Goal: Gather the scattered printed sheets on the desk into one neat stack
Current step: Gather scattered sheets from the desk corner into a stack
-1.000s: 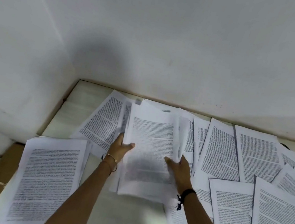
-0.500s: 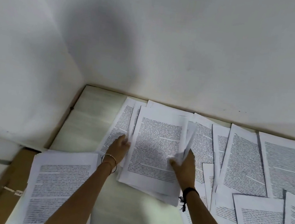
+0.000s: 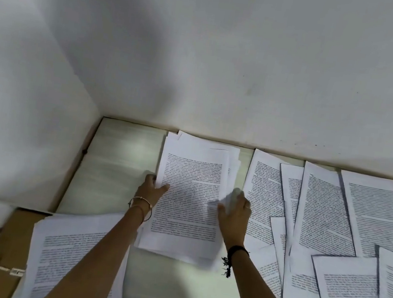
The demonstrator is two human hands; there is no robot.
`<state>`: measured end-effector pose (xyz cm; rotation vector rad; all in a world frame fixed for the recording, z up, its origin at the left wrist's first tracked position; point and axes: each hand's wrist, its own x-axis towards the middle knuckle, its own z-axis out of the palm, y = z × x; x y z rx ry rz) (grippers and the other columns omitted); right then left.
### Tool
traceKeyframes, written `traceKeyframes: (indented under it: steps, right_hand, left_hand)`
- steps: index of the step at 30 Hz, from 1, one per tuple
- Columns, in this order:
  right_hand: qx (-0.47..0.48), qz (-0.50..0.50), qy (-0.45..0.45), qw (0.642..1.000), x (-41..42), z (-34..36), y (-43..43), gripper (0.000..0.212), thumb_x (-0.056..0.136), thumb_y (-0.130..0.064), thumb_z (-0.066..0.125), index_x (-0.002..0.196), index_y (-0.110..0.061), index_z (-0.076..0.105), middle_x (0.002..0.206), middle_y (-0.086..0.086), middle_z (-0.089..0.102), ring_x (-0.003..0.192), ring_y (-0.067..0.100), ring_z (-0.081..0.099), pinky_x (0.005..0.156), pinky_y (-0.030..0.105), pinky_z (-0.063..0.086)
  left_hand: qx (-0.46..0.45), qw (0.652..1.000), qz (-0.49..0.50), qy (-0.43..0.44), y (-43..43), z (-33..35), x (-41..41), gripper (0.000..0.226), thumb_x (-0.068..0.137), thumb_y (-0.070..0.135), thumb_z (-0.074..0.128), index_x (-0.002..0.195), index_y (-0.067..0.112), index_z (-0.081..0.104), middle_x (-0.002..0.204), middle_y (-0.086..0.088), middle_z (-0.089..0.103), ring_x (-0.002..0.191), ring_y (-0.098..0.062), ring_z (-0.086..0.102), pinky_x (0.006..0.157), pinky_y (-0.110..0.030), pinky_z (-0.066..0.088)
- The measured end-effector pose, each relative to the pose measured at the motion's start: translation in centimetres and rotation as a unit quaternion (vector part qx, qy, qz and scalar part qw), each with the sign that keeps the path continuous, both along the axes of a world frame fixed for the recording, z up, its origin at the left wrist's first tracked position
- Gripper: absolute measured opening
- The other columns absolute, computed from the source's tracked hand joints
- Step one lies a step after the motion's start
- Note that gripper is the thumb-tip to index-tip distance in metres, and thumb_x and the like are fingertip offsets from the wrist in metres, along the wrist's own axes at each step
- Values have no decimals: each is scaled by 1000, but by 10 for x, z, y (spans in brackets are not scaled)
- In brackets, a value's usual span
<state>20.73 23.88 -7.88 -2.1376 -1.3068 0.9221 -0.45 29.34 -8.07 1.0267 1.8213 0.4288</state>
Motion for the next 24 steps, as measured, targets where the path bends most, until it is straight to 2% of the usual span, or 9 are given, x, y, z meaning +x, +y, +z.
traceKeyframes:
  steps: [3,6,8,11,15,16,19,21,24]
  right_hand:
    - [-6,86,20,996,-2,0,-2,74,86,-49,44,145,-7,27,140,15,36,126,30,37,96,30,33]
    - [-16,-1,-4,1000,1,2,2,62,91,-22,52,145,-6,28,139,19,36,125,35,37,99,40,39]
    - [-28,47,6,999,3,1,-1,59,91,-17,53,144,-7,30,142,18,35,127,34,37,103,41,38]
    - [-43,106,78,990,10,3,-7,65,90,-44,47,144,-12,34,144,8,40,132,25,40,110,41,35]
    - [11,-70,138,988,21,14,-24,29,91,-33,57,99,-5,60,92,5,61,84,16,55,72,26,44]
    - [16,-129,142,981,23,12,-31,34,86,-40,58,93,-7,59,90,8,63,83,19,57,71,28,44]
    - [-5,-266,153,952,22,9,-47,66,73,-64,56,112,-10,56,113,13,60,108,30,55,93,46,47]
    - [-39,-322,191,926,20,12,-52,74,78,-57,65,132,-9,44,130,14,52,122,32,49,103,49,41]
    - [-52,-390,363,845,25,13,-58,85,67,-46,81,132,-9,42,117,9,55,106,31,58,85,45,54]
  left_hand:
    - [-14,1000,-2,-27,0,-6,4,61,83,29,64,132,5,38,132,-15,53,119,-31,52,101,-35,41]
    - [-18,997,45,-62,-4,-8,5,51,83,20,66,125,1,46,129,-17,56,115,-31,55,97,-34,42]
    - [-27,986,89,-136,-11,-9,5,45,82,9,66,123,-4,51,128,-21,56,109,-29,57,97,-34,42]
    - [-39,967,110,-227,-28,-2,12,42,82,0,64,122,-5,54,125,-22,57,99,-23,57,99,-35,43]
    - [-9,949,151,-278,-34,13,18,38,82,3,64,119,-3,57,120,-21,61,92,-26,61,88,-37,52]
    - [2,940,174,-295,-34,16,19,37,83,4,63,119,-2,58,115,-18,63,89,-26,62,81,-34,55]
    - [43,901,248,-353,-44,31,34,31,88,4,56,118,2,57,100,-11,65,82,-25,62,65,-27,58]
    - [56,877,297,-373,-57,34,50,32,91,9,52,123,5,54,109,-14,63,89,-28,61,78,-37,55]
    - [55,848,362,-384,-80,25,81,39,95,15,45,134,9,44,126,-11,55,101,-29,59,93,-44,47]
